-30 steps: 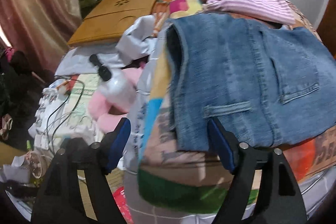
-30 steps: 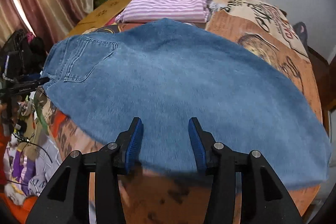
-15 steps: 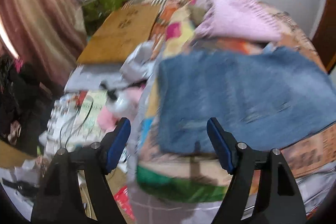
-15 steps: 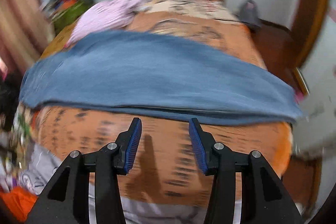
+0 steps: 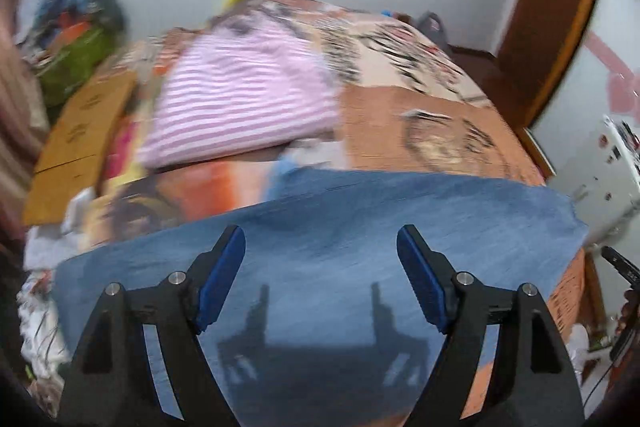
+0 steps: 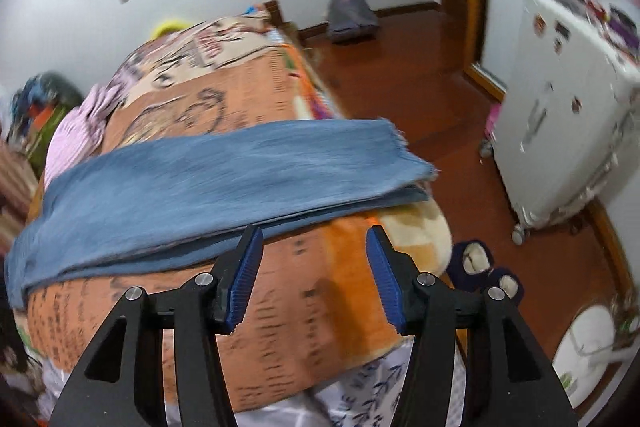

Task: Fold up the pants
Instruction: 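Fold the jeans over with both tools and smooth the folded stack, then grasp the frayed jeans leg end with the right tool and lift it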

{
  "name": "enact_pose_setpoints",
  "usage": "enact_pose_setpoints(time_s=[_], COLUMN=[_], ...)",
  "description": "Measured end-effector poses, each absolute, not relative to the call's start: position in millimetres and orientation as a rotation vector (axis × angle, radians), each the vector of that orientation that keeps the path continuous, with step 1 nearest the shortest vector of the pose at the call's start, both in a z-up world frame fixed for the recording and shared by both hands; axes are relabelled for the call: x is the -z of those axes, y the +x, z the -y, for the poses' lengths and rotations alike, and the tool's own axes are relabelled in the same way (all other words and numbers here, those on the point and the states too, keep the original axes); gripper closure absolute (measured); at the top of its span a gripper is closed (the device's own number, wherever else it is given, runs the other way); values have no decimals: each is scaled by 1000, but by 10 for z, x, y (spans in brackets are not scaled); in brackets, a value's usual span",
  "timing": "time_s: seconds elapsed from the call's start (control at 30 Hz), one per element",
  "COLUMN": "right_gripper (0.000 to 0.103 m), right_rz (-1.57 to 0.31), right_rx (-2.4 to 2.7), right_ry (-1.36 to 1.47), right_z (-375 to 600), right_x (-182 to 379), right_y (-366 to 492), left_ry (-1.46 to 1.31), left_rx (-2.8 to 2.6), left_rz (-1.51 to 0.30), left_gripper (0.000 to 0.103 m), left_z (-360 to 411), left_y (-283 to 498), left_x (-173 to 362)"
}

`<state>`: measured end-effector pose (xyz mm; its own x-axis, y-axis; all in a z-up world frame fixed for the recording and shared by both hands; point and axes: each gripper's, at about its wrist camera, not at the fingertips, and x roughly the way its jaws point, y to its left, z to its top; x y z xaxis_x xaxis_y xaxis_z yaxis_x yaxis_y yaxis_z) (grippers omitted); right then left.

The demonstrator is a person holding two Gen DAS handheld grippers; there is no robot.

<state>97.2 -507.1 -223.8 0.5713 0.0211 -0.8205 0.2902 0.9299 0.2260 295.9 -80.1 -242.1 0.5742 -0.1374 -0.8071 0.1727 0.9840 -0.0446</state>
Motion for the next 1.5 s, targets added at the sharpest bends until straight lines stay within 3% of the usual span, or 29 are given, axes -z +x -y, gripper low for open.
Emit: enact_pose_setpoints(time_s=[0.17, 0.37, 0.43, 0.7, 0.83, 1.03, 1.2, 1.5], right_gripper=[53, 53, 53, 56, 62, 58, 59, 53], right_rz=[-910, -908, -908, -977, -1014, -960, -1030, -990], right_rx=[171, -19, -73, -197, -186, -129, -38, 177], right_ry=[446, 430, 378, 196, 277, 293, 219, 350], right_z=[5216, 4880, 4666, 4323, 4614, 4808, 4913, 5609], right_x=[2294, 2346, 2375, 2707, 2624, 2505, 2833, 2670], right_y=[1044, 1422, 1543, 1411, 1317, 1671, 2035, 1491], left_ry=[120, 176, 210, 262, 270, 263, 282, 258], left_rx=[302, 397, 372, 418, 421, 407, 405, 487], left_rz=[-995, -1093, -1061, -1045, -1033, -1029, -1034, -1009], left_gripper=[25, 25, 20, 15, 11, 10, 11, 10], left_z=[1747, 2350, 2457, 2619, 2687, 2701, 2728, 3071], left_y=[3255, 3252, 3185, 2934, 2861, 2860, 2852, 2965], left_x=[2739, 3227, 3287, 3284, 3286, 3295, 3269, 2992])
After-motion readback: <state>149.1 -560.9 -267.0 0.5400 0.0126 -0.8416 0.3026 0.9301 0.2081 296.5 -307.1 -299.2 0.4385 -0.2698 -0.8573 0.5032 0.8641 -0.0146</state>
